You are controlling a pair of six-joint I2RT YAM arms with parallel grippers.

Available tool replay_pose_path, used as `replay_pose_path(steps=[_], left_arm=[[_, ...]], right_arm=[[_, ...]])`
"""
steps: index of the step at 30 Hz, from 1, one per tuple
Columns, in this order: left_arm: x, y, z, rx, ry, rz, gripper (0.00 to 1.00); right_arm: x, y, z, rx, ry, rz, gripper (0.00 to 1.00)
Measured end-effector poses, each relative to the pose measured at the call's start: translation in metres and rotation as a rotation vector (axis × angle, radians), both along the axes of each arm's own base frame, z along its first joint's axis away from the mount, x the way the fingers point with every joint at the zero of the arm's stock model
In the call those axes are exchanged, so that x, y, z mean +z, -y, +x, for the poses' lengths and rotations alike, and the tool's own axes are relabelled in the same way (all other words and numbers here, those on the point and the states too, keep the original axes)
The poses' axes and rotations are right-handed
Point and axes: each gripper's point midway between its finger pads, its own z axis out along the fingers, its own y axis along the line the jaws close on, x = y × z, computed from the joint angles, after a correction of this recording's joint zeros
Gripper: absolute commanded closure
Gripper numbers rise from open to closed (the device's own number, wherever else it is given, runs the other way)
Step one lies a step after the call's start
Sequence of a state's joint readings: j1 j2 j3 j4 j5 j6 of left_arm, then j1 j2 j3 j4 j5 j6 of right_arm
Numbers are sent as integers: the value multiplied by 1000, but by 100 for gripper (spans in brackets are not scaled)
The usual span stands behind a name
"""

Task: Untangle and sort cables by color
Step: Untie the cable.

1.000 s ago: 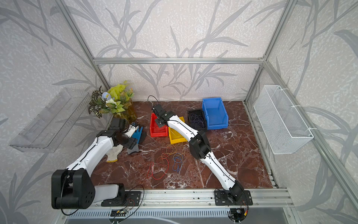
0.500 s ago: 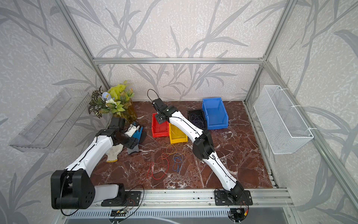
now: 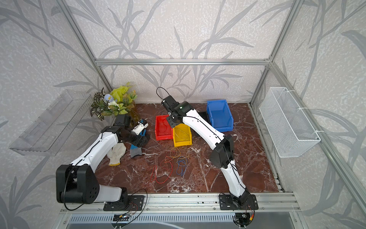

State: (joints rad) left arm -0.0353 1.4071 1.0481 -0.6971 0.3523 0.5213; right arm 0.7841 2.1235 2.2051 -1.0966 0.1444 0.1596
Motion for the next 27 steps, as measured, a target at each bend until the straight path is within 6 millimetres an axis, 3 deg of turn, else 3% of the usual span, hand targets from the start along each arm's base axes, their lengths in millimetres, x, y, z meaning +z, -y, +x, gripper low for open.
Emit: replay_pose_path(steps=[3,6,9,13,16,20,27], left_arm=[[-1,14,-8,-65,-9,-51,21],[-5,31,-32,-170,-26,-105,21],[-6,40,-56,-251,-29,-142,20],[-7,46,-73,-313,-26,-158,20],[-10,46,-80,-348,-32,-153,21],[-14,45,-89,-371,-32,-142,20],[-18,32,-94,-339,-16,-94,20]], right_arm=[[-37,13,-51,57,-183,12,44],[-64,17,-99,96,-333,68,43],[-84,9,-138,172,-419,122,42],[-103,-14,-171,332,-409,128,42],[-103,-36,-181,449,-356,149,42],[-107,-58,-164,529,-275,160,42],[-136,-71,-151,581,-275,120,47]])
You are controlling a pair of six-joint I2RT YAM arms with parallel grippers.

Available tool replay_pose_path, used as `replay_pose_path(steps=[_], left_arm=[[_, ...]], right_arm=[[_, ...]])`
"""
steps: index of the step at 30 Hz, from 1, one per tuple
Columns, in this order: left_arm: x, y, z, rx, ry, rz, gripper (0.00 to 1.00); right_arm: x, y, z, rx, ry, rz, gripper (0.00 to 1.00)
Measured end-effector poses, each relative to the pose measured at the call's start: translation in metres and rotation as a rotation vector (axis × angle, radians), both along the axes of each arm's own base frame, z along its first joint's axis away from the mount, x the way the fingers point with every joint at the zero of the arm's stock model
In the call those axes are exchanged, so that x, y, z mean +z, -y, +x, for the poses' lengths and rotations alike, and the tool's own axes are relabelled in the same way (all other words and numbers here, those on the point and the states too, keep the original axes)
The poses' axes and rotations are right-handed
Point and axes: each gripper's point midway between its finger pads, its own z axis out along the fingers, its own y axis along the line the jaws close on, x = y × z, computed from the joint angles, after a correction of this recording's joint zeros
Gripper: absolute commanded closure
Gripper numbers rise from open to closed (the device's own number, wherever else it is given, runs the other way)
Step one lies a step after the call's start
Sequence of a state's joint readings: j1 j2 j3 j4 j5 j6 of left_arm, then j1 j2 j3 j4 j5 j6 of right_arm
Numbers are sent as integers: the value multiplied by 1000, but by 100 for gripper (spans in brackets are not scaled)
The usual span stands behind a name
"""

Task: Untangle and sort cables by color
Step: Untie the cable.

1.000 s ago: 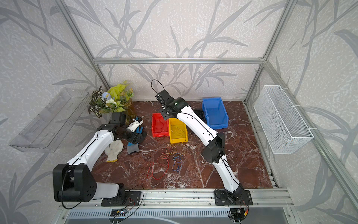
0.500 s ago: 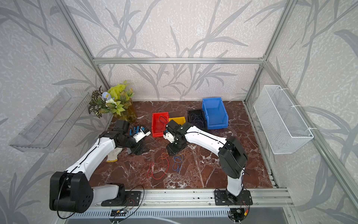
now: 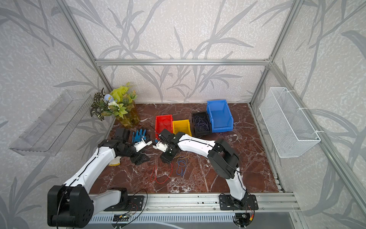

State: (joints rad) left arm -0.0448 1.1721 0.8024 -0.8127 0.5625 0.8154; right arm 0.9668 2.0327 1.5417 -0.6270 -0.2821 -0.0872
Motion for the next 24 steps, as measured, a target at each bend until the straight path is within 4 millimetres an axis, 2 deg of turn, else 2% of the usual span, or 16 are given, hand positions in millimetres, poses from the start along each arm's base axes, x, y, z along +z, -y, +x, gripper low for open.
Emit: replay_pose_path(steps=[2,4,5,6,9,11,13,16,18,21,24], left_arm=[[1,0,0,-6,7,2,20],[1,-1,0,-5,8,9,20],[0,-2,0,-6,10,13,20],[0,-2,0,-5,10,14,20],[0,-3,0,-5,10,16,21],[0,-3,-1,-8,9,16,20],[0,-3,-4,-13,-4,15,20],[13,1,-7,-40,-10,-1,19],[33,5,-2,-61,23,-24,19],[69,13,10,-89,112,-69,18],[94,19,15,-109,179,-112,18]], right_arm=[[-4,1,-2,2,-9,-2,57],[-5,1,-1,0,-8,17,79],[-6,2,-2,-3,-9,23,93],[-7,3,-3,-6,-12,26,98],[-8,9,-5,-18,-9,39,100],[0,14,-7,-22,7,66,100],[20,17,-10,-25,32,118,100],[73,18,-12,-22,108,242,100],[118,17,-11,-18,179,344,100],[172,17,-9,-18,270,455,100],[208,21,-5,-30,346,513,100]])
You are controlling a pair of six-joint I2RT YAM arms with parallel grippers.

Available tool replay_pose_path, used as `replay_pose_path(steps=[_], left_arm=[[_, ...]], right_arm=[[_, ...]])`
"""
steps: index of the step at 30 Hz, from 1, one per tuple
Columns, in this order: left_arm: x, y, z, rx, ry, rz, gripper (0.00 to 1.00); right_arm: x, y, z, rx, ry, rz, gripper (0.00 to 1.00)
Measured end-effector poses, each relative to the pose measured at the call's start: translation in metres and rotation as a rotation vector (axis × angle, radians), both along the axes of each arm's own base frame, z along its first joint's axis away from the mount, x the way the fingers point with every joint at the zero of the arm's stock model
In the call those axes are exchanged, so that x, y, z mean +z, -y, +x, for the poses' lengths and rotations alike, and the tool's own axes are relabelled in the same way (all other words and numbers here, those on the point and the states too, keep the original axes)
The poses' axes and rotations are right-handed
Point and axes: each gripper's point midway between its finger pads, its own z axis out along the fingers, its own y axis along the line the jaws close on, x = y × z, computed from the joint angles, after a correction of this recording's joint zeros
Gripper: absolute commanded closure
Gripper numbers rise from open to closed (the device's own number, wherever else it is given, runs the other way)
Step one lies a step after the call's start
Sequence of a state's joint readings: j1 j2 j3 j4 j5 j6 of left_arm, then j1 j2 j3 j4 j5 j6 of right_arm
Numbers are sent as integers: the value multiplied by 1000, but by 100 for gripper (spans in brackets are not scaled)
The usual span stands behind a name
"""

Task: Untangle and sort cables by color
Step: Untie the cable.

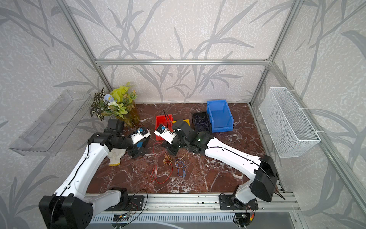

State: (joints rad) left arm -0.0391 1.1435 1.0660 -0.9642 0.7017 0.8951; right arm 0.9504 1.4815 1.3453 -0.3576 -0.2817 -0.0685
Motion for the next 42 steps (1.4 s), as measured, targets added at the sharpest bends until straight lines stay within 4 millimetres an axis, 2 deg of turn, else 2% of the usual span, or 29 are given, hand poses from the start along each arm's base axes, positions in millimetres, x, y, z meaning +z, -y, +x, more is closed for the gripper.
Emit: replay_pose_path(steps=[8,11,16,21,23,29,33,38,42], left_arm=[[11,8,3,-10,22,-64,16],[12,10,7,-8,26,-74,16],[1,8,16,33,26,-82,16],[-11,8,19,54,4,-89,16],[-14,8,19,55,3,-92,16],[-19,13,19,46,-14,-125,16],[-16,22,26,27,-10,-174,16],[-10,49,40,-12,-9,-261,16],[3,82,48,-84,-21,-336,15]], right_arm=[[73,23,10,-113,134,152,100],[99,33,24,-185,143,243,100],[139,50,57,-309,127,421,100],[187,50,61,-299,236,671,100],[192,50,59,-284,284,765,100],[189,49,57,-238,379,970,100],[204,57,50,-206,432,1086,100],[226,68,39,-166,479,1180,100],[252,71,30,-120,515,1215,100]])
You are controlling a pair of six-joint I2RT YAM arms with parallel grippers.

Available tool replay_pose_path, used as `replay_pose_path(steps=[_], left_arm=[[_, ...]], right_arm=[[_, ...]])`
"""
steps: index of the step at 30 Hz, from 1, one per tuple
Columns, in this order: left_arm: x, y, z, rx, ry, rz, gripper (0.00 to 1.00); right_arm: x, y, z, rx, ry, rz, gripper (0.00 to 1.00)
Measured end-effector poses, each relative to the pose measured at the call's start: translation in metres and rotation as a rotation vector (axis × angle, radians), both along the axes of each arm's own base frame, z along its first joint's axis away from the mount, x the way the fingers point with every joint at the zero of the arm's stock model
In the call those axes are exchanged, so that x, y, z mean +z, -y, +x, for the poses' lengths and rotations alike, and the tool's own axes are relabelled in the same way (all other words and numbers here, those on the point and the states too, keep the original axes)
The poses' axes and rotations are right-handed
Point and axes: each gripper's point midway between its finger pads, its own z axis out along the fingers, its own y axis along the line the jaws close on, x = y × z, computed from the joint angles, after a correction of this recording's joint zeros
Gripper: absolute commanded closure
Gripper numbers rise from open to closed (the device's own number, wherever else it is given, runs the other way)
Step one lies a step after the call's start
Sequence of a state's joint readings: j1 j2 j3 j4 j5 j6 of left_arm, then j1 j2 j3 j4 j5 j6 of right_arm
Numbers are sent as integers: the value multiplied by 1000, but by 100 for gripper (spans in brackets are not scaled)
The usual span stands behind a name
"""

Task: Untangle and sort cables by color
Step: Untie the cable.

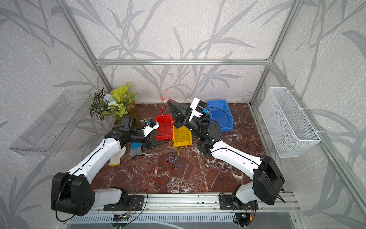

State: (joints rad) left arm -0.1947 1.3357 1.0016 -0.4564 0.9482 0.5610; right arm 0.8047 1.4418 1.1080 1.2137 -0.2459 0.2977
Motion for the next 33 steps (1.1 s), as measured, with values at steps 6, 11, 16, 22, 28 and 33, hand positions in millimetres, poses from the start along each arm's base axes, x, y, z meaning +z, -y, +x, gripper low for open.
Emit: replay_pose_path(steps=[6,11,16,22,28,33], left_arm=[[59,41,21,-100,36,-168,16],[95,53,20,-172,57,-257,22],[111,59,8,-241,65,-291,19],[111,59,-11,-308,70,-270,15],[112,72,-39,-394,71,-251,14],[113,85,-40,-399,94,-209,69]], right_arm=[[30,8,-19,31,61,9,100],[32,10,-25,44,58,-12,100],[26,8,-23,34,35,-50,100],[9,10,-16,-22,-14,-100,100],[-2,8,-9,-35,-49,-123,100],[-2,8,-9,-29,-57,-119,100]])
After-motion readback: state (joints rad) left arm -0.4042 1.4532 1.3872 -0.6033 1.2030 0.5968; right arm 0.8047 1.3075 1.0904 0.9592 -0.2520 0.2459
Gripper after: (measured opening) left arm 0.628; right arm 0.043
